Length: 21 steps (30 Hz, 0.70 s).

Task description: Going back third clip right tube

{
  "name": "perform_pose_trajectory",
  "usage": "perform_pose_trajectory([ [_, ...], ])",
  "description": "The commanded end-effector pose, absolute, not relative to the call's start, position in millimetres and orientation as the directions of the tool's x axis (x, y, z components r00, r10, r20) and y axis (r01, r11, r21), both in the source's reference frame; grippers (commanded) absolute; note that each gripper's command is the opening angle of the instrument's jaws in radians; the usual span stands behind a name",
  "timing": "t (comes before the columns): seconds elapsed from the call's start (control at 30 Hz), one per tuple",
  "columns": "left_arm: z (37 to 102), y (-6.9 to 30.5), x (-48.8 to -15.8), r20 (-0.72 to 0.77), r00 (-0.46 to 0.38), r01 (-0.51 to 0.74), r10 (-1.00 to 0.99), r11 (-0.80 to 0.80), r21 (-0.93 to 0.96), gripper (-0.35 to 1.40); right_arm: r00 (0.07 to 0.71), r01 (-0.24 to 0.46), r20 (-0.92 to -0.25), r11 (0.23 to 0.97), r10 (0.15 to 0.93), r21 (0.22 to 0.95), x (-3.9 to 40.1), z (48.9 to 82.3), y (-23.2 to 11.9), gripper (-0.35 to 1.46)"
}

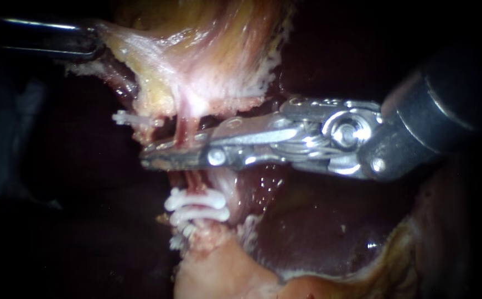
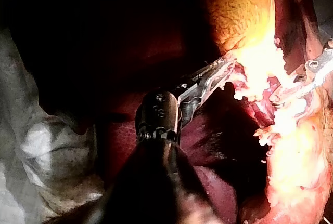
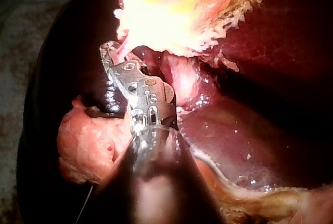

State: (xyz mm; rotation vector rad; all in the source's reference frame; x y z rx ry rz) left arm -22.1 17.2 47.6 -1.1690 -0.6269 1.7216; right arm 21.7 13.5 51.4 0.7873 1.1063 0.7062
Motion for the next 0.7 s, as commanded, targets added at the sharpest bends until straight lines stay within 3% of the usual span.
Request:
perform_pose_trajectory([
  [0.03,47.5,17.2,-22.1,-0.430,-0.113,-0.410,0.896,-0.436,-0.801,-0.35,0.294,-0.104,-0.494,0.541,0.818,0.834,21.7,51.4,13.5,-0.35],
  [0.13,47.5,17.2,-22.1,-0.430,-0.113,-0.410,0.896,-0.436,-0.801,-0.35,0.299,-0.085,-0.493,0.537,0.817,0.839,21.7,51.5,13.4,-0.35],
  [0.17,47.5,17.2,-22.1,-0.430,-0.113,-0.410,0.896,-0.436,-0.801,-0.35,0.298,-0.072,-0.493,0.534,0.817,0.842,21.8,51.5,13.4,-0.27],
  [0.23,47.6,17.2,-22.1,-0.430,-0.113,-0.410,0.896,-0.436,-0.801,-0.35,0.281,-0.062,-0.497,0.533,0.821,0.844,21.9,51.6,13.5,0.09],
  [0.33,47.6,17.2,-22.1,-0.430,-0.113,-0.410,0.896,-0.436,-0.801,-0.35,0.259,-0.056,-0.502,0.531,0.825,0.845,22.2,51.9,13.8,0.38],
  [0.7,47.6,17.1,-22.1,-0.430,-0.113,-0.410,0.896,-0.437,-0.801,-0.35,0.259,-0.056,-0.515,0.545,0.817,0.837,22.2,55.6,13.2,0.46],
])
